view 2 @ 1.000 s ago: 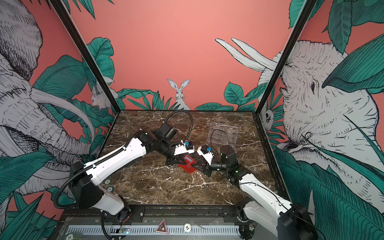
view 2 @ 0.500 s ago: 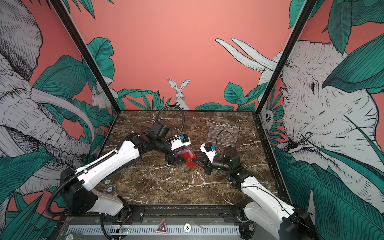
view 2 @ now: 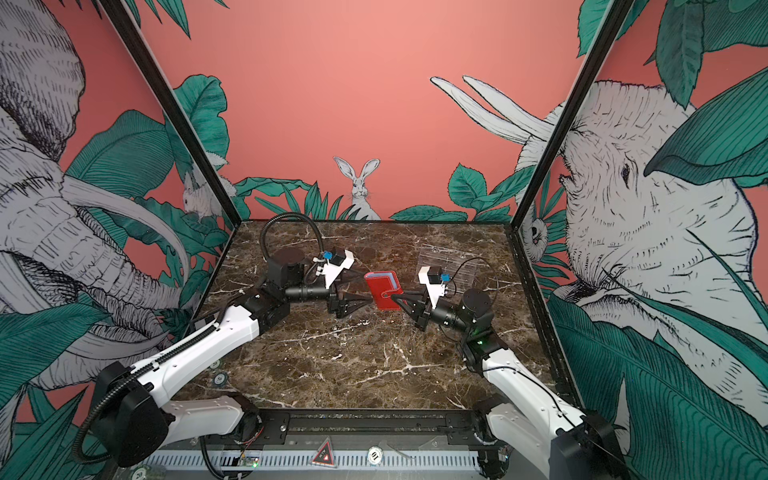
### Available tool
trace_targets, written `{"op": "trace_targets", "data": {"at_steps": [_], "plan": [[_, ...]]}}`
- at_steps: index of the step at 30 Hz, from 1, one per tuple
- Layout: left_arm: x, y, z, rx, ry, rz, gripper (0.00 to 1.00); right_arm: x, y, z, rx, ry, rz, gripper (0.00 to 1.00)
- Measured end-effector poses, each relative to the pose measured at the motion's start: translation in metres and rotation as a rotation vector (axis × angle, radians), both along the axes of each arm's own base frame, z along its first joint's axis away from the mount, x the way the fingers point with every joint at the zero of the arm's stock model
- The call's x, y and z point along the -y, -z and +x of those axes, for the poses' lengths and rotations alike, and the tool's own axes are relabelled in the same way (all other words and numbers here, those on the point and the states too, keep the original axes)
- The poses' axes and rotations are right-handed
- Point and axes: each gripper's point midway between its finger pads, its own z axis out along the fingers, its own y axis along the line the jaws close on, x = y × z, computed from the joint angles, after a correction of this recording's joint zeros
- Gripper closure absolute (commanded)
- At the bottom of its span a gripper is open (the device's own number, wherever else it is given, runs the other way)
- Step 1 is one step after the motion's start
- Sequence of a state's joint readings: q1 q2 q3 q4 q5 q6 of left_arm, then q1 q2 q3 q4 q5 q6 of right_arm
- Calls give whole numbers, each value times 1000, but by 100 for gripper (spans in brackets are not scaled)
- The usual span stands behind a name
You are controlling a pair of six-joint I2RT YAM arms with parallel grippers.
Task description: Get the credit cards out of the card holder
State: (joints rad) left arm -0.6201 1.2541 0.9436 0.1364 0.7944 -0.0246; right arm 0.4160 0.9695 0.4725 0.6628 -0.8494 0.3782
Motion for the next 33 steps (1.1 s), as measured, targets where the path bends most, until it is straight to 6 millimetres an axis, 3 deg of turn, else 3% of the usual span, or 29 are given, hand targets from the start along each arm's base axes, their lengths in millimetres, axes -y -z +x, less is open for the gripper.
{"op": "trace_targets", "data": {"at_steps": [8, 13, 25, 26, 28, 29, 33], "plan": [[8, -28, 1, -1, 64, -142, 28, -2, -12, -1, 6, -25, 54, 100], [16, -21, 3, -58, 110, -158, 54, -2, -20, -2, 15, -34, 80, 100], [19, -26, -4, -109, 178, -194, 95, -3, -23, 0, 0, -38, 111, 100], [19, -25, -4, -117, 180, -195, 100, -3, -22, 1, -5, -35, 112, 95], [20, -21, -3, -141, 178, -190, 100, -2, -19, 2, -23, -24, 114, 53], [20, -18, -2, -156, 176, -186, 100, -1, -16, 3, -40, -11, 113, 37], [21, 6, 5, -271, 119, -122, 100, 12, -2, 12, -132, 112, 97, 16]]}}
